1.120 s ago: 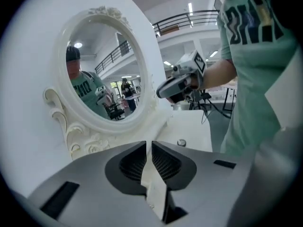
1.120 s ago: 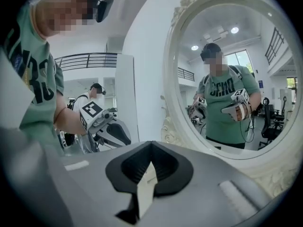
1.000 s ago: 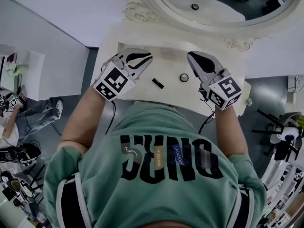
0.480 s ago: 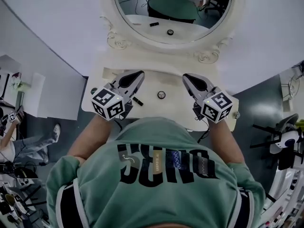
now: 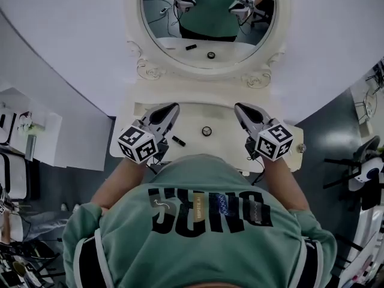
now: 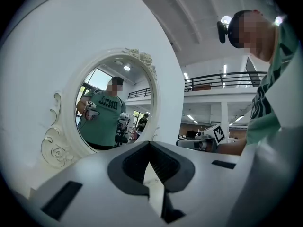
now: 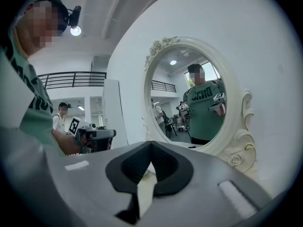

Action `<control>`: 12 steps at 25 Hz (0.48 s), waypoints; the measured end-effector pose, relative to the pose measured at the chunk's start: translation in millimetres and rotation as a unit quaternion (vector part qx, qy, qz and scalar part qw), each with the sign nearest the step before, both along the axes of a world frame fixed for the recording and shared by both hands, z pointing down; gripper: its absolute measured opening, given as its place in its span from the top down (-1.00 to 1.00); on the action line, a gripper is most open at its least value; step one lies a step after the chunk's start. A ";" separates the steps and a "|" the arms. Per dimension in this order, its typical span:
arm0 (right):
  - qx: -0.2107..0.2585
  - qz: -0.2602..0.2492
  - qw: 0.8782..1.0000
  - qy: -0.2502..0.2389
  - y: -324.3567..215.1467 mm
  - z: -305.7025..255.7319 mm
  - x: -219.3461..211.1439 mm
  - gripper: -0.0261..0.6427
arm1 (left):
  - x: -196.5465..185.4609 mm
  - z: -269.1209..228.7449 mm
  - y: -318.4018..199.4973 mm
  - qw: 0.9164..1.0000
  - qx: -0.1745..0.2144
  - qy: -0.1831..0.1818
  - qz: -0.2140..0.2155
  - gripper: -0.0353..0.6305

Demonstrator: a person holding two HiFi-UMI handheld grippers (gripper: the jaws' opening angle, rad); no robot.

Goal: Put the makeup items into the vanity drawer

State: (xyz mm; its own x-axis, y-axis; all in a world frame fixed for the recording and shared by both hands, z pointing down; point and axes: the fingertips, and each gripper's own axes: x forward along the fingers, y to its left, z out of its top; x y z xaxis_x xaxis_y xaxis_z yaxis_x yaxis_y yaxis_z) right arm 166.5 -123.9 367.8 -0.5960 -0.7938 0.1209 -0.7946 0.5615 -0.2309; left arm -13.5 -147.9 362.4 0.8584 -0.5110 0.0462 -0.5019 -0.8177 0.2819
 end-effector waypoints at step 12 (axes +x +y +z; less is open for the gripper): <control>-0.012 -0.001 1.000 0.014 -2.8 12.7 -0.6 0.90 | 0.6 7.5 -1.1 1.000 0.006 -0.018 0.001 0.88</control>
